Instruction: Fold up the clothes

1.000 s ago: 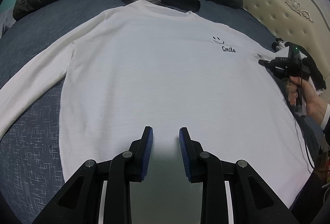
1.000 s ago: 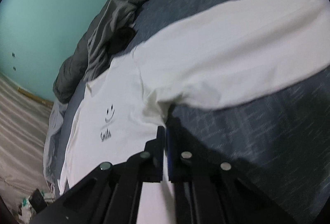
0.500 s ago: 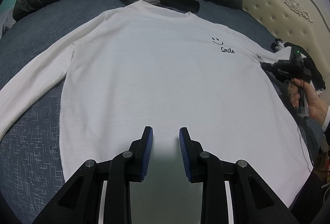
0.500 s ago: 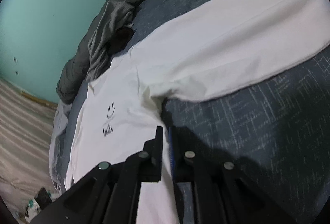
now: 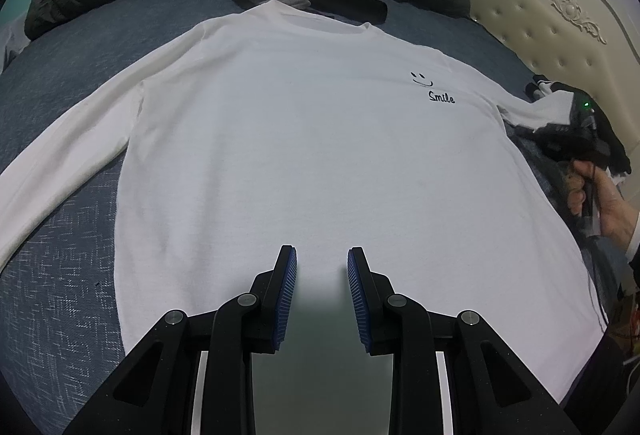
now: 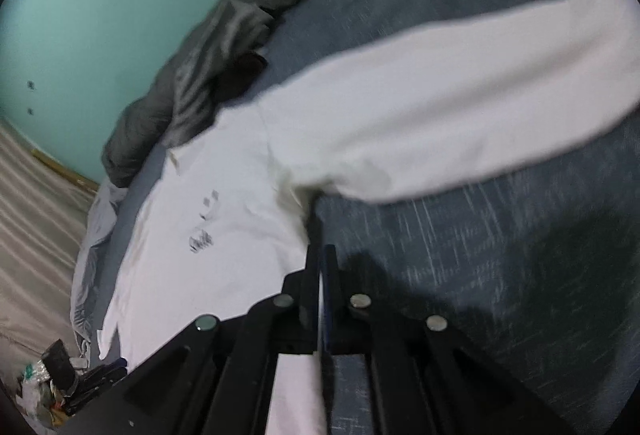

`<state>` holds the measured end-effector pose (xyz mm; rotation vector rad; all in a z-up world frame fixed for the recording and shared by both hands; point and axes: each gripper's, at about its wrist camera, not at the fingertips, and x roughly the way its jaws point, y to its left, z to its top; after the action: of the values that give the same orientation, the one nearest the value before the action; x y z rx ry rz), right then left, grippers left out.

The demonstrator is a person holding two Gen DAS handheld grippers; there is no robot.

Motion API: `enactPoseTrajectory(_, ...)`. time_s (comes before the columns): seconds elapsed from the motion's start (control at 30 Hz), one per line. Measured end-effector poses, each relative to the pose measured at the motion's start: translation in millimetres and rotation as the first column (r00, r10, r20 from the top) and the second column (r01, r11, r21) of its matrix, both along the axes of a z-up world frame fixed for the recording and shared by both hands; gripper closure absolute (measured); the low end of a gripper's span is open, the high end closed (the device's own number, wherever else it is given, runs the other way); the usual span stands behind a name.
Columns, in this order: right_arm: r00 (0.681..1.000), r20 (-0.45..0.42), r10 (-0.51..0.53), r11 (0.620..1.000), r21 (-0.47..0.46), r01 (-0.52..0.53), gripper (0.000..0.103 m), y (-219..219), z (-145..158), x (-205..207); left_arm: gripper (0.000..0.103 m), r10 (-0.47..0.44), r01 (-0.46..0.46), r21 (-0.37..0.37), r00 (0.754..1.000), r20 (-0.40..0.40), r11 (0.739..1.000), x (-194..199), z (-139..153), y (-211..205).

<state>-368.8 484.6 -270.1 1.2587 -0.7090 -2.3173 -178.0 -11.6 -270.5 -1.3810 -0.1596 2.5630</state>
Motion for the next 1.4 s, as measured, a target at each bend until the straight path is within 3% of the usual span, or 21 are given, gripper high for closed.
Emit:
enactPoseTrajectory(0.1, 0.999, -0.032, -0.008, 1.0, -0.003, 0.008, 0.094, 1.7, 18.3, -13.0, 0.074, 0.0, 0.0, 0.001, 1.0, 0.004, 1.0, 0.1, -2.0, -0.2)
enactPoseTrajectory(0.17, 0.999, -0.041, 0.002, 0.999, 0.032, -0.001, 0.067, -2.3, 29.4, -29.1, 0.074, -0.002, 0.002, -0.002, 1.0, 0.009, 1.0, -0.3, -4.4, -0.4)
enactPoseTrajectory(0.47, 0.995, -0.061, 0.082, 0.957, 0.284, -0.061, 0.067, -44.0, 55.1, -125.2, 0.074, 0.021, -0.021, -0.005, 0.999, 0.026, 1.0, -8.7, -13.8, -16.8)
enactPoseTrajectory(0.73, 0.968, -0.056, 0.244, 0.846, 0.501, -0.184, 0.066, -90.2, 41.5, -181.6, 0.074, 0.049, -0.049, -0.004, 0.998, 0.027, 0.999, -8.8, -18.7, -34.2)
enactPoseTrajectory(1.0, 0.929, 0.04, 0.368, 0.765, 0.555, -0.327, 0.063, -129.0, 2.9, -206.9, 0.074, 0.05, -0.05, 0.001, 0.998, 0.025, 0.999, -9.8, -19.5, -38.4)
enactPoseTrajectory(1.03, 0.927, 0.045, 0.372, 0.759, 0.56, -0.332, 0.064, -130.4, -1.0, -207.0, 0.074, 0.049, -0.049, 0.001, 0.998, 0.025, 0.999, -9.4, -19.6, -38.6)
enactPoseTrajectory(1.17, 0.926, 0.008, 0.378, 0.763, 0.564, -0.316, 0.097, -129.0, -6.6, -199.9, 0.074, 0.05, -0.05, 0.002, 0.998, 0.028, 0.999, -8.2, -20.5, -40.1)
enactPoseTrajectory(1.4, 0.947, -0.1, 0.307, 0.766, 0.617, -0.183, 0.101, -131.4, 13.4, -196.3, 0.074, 0.051, -0.051, 0.002, 0.998, 0.02, 0.999, -8.6, -19.0, -41.5)
